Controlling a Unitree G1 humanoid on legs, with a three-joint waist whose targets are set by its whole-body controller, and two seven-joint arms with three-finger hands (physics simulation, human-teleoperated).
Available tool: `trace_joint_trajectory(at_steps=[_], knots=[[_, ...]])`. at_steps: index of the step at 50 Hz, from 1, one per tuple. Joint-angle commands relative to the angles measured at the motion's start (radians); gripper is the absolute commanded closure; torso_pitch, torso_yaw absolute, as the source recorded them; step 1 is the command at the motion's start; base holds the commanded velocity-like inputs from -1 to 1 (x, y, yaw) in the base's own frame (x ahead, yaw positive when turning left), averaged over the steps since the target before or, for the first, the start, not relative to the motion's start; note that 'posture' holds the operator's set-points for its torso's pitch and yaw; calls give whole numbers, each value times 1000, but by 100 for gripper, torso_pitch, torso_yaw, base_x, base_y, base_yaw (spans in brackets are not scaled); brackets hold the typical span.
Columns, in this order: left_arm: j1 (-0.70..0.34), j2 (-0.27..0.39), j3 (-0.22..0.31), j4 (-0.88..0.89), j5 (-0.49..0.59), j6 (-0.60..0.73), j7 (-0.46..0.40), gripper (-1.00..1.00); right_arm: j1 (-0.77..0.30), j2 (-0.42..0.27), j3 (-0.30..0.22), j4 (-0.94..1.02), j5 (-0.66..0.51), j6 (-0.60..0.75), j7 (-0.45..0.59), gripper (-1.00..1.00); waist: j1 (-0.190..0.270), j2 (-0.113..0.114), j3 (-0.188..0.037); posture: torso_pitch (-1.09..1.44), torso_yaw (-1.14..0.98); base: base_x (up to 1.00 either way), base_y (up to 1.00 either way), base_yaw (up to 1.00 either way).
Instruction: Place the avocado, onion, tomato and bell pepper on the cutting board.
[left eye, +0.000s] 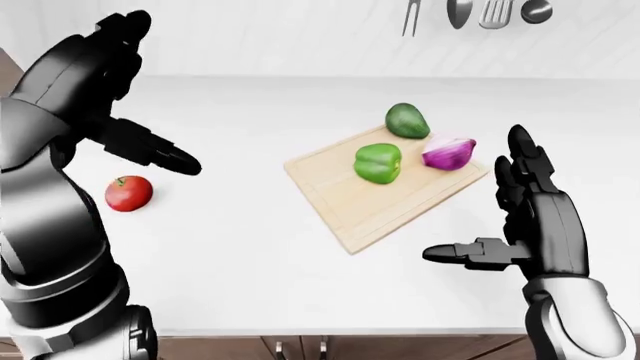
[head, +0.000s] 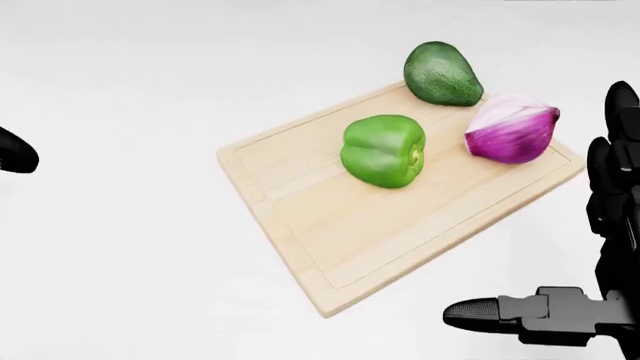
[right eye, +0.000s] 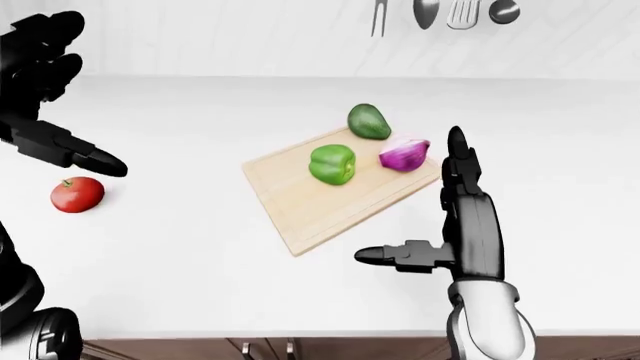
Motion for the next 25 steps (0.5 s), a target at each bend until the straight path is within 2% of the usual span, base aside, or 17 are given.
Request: trace_joint_trajectory(at_steps=[1, 9, 14, 18, 22, 25], knots=[[4, 18, 14, -42, -50, 9, 48, -100, -10, -4, -4, -23, -2, -38, -7, -100, -1, 5, -19, 0, 0, 0, 0, 0], [122, 54, 48, -90, -131, 25, 115, -100, 2, -1, -2, -30, -2, -42, -6, -100, -1, 12, -20, 0, 0, 0, 0, 0], [180, 87, 76, -108, -157, 25, 119, -100, 2, 3, 1, -20, -2, -50, -9, -100, -2, 14, -20, 0, 0, 0, 0, 0], [209, 55, 84, -60, -187, -40, 184, -100, 18, 11, 1, -1, 3, -78, -16, -100, -1, 15, -20, 0, 0, 0, 0, 0], [266, 18, 126, -37, -232, -84, 268, -100, 6, 8, 1, -2, 4, -66, -18, -100, 2, 18, -24, 0, 0, 0, 0, 0], [306, 31, 147, 1, -259, -132, 310, -100, 9, 5, 2, -3, 1, -67, -17, -100, 0, 20, -26, 0, 0, 0, 0, 0]])
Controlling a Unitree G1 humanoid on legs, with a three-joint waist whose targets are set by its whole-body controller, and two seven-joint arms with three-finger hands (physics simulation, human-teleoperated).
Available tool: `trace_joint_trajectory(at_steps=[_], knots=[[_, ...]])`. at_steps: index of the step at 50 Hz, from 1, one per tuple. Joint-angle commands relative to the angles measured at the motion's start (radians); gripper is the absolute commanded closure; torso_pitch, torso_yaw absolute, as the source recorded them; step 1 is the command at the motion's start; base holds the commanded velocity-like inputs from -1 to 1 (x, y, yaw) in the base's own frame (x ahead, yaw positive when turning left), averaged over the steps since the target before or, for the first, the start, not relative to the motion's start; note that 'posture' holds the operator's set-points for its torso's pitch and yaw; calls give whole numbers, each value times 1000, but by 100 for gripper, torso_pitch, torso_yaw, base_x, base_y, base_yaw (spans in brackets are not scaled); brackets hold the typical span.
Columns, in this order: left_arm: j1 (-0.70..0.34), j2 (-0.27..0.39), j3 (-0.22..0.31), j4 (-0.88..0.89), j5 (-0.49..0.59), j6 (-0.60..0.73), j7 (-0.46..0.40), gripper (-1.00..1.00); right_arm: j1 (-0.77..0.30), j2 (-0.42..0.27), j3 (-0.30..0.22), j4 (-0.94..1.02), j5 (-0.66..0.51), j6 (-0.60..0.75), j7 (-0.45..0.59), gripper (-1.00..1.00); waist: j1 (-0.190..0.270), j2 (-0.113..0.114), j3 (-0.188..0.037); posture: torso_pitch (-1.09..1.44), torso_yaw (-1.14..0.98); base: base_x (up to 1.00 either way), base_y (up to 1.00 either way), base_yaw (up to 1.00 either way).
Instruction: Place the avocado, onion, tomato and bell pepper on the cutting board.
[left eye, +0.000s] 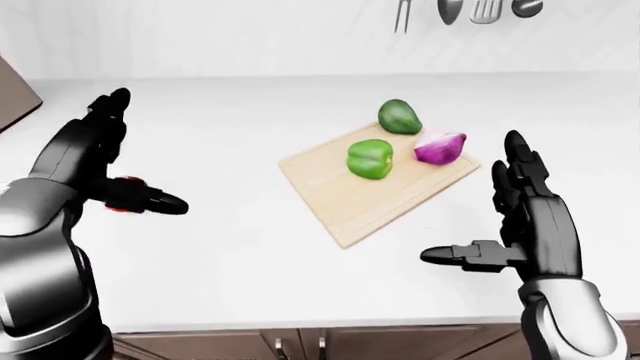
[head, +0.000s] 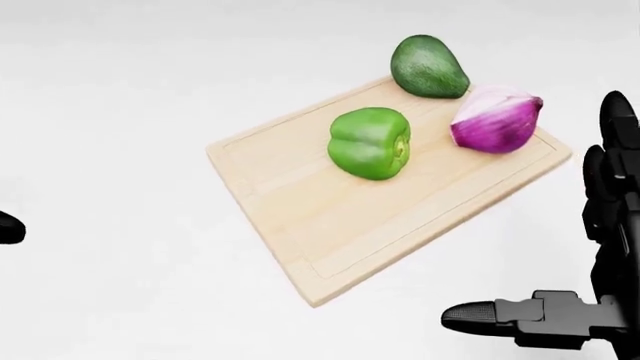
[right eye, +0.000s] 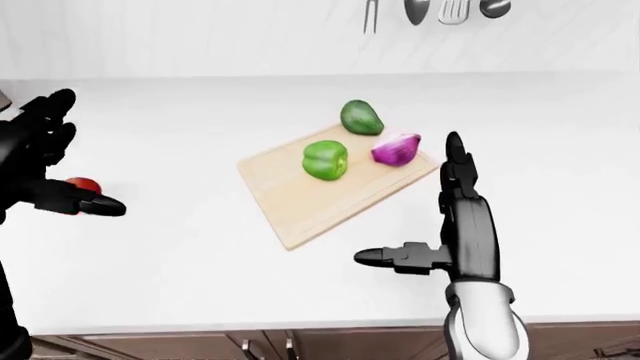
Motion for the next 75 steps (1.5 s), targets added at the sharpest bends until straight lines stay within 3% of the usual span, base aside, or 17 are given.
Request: trace_joint_trajectory(at_steps=[1, 10, 23, 75], knots=[[-16, 26, 36, -13, -19, -52, 56, -100, -16, -7, 1, -36, -6, -26, -5, -100, 1, 5, -20, 0, 0, 0, 0, 0], [48, 45, 80, 94, -75, -153, 157, -100, -24, -8, 15, -53, -21, -1, -1, -100, 1, 8, -24, 0, 0, 0, 0, 0], [45, 66, 61, 202, -84, -220, 243, -100, -21, -4, 9, -44, -18, -11, 0, -100, 0, 14, -27, 0, 0, 0, 0, 0], [120, 39, 78, 324, -73, -312, 277, -100, -23, -5, 17, -30, -22, -15, -3, -100, -5, 19, -29, 0, 0, 0, 0, 0]])
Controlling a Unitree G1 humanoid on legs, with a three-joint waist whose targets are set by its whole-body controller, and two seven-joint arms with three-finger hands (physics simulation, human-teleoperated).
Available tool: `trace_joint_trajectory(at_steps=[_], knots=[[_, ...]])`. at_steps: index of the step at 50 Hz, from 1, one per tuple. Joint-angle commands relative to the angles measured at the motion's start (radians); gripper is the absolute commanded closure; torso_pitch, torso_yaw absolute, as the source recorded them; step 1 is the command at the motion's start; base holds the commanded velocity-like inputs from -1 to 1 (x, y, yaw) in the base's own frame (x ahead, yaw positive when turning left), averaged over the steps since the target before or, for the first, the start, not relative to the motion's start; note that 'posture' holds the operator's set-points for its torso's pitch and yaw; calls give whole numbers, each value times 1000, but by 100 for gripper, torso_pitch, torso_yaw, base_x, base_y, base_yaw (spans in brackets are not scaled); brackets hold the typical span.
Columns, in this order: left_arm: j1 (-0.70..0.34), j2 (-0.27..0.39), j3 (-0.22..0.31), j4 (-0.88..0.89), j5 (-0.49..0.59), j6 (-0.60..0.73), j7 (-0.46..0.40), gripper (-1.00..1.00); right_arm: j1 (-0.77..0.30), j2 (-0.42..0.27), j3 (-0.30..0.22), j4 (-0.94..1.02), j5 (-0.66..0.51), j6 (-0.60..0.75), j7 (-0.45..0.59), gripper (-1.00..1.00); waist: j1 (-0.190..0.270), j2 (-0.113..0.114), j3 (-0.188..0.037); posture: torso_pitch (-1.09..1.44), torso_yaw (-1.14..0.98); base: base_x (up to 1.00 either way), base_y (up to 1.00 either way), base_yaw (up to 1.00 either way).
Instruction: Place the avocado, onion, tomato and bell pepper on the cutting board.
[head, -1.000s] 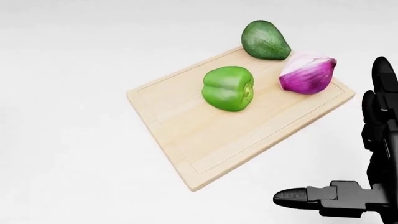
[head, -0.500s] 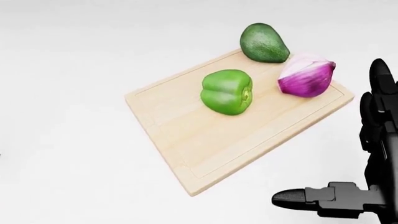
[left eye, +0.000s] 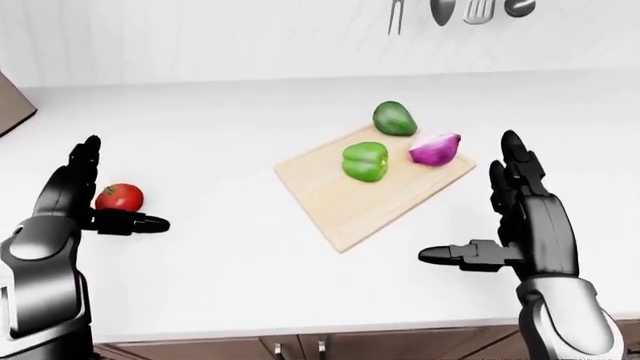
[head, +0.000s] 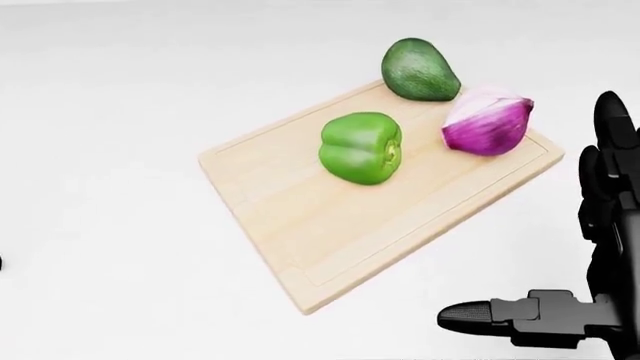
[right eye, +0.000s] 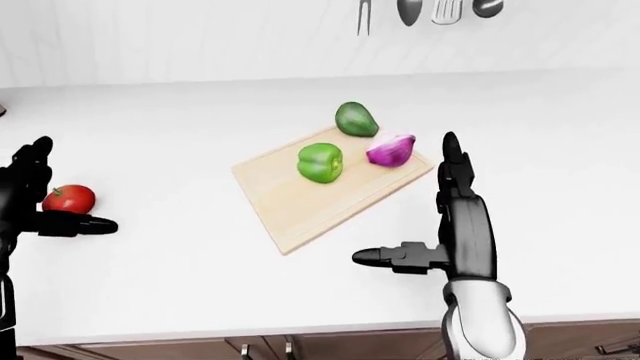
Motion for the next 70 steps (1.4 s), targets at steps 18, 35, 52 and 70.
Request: trace_joint_trajectory(at_steps=[18, 35, 52, 70], knots=[[-19, 18, 12, -33, 8, -9, 5, -11, -1, 1, -1, -8, 4, -61, -15, -100, 3, 7, -15, 0, 0, 0, 0, 0], [-17, 22, 12, -57, 21, 2, -14, 55, 18, 6, -10, -11, 11, -75, -13, -100, 2, 9, -20, 0, 0, 0, 0, 0], [-98, 41, -24, -243, 69, 149, -95, 74, -1, 1, -6, -7, 11, -63, -16, -100, 0, 1, -17, 0, 0, 0, 0, 0], [-242, -45, -199, -572, 249, 369, -295, 83, 21, 9, -10, -7, 16, -82, -17, -100, 5, -11, -7, 0, 0, 0, 0, 0]])
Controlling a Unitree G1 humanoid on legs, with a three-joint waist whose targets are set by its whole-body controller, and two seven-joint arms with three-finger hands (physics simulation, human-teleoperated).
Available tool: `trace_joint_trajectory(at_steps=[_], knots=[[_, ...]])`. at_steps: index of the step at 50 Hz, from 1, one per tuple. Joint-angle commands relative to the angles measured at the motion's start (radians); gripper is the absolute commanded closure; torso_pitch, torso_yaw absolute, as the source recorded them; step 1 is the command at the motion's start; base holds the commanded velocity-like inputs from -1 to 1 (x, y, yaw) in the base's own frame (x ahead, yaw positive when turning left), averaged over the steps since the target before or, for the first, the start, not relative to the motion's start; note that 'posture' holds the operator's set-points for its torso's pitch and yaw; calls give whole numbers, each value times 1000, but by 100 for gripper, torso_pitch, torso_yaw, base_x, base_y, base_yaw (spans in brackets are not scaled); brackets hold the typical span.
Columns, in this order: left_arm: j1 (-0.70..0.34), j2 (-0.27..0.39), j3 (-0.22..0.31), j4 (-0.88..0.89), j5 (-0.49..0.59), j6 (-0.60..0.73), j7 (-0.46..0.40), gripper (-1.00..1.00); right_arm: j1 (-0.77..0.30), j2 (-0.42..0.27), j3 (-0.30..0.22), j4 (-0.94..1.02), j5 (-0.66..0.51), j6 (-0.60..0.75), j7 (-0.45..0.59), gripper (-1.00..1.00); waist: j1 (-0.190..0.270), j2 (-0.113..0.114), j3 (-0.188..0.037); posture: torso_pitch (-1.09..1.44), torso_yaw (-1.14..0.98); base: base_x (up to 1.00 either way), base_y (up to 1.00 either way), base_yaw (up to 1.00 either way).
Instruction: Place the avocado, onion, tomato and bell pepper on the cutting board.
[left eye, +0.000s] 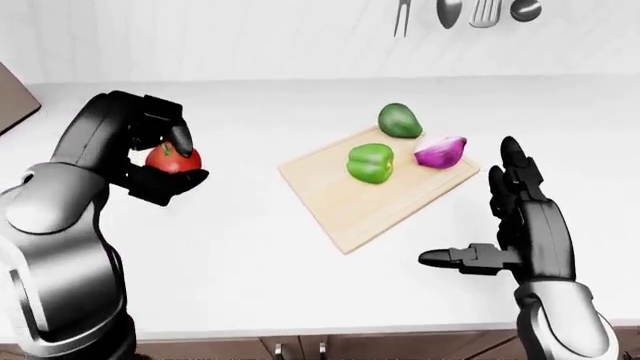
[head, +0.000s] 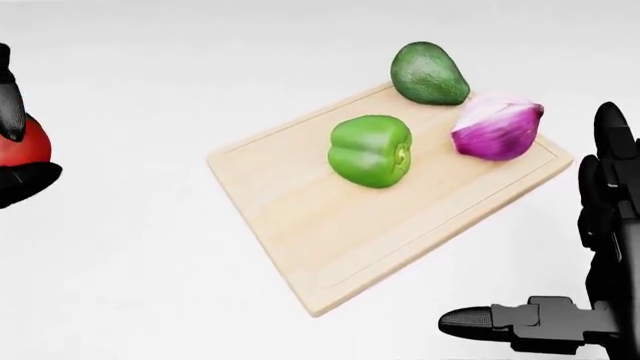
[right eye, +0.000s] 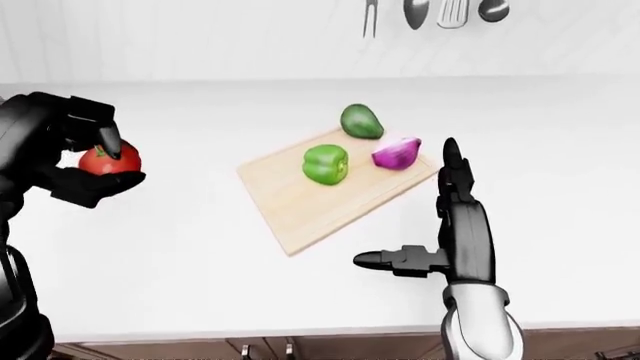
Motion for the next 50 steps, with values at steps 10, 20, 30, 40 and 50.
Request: trace_joint_trajectory(at_steps=[10, 20, 30, 40, 50], knots=[[-139, -110, -106, -41, 164, 5, -90, 85, -9, -3, -2, -38, 0, -31, -4, -100, 6, -13, -15, 0, 0, 0, 0, 0], [-174, -245, -174, -22, 236, -37, -116, 85, -13, -4, -5, -27, 2, -37, -7, -100, 9, -24, -16, 0, 0, 0, 0, 0], [-196, -375, -250, 98, 233, -135, -51, 87, -25, -10, -10, -29, 4, -23, -6, -100, 11, -34, -21, 0, 0, 0, 0, 0], [-208, -461, -300, 176, 258, -206, -52, 87, -6, -3, -13, -28, 11, -40, -8, -100, 14, -37, -22, 0, 0, 0, 0, 0], [-166, -555, -347, 257, 264, -300, -3, 87, 2, -1, -18, -23, 14, -52, -11, -100, 17, -39, -26, 0, 0, 0, 0, 0]])
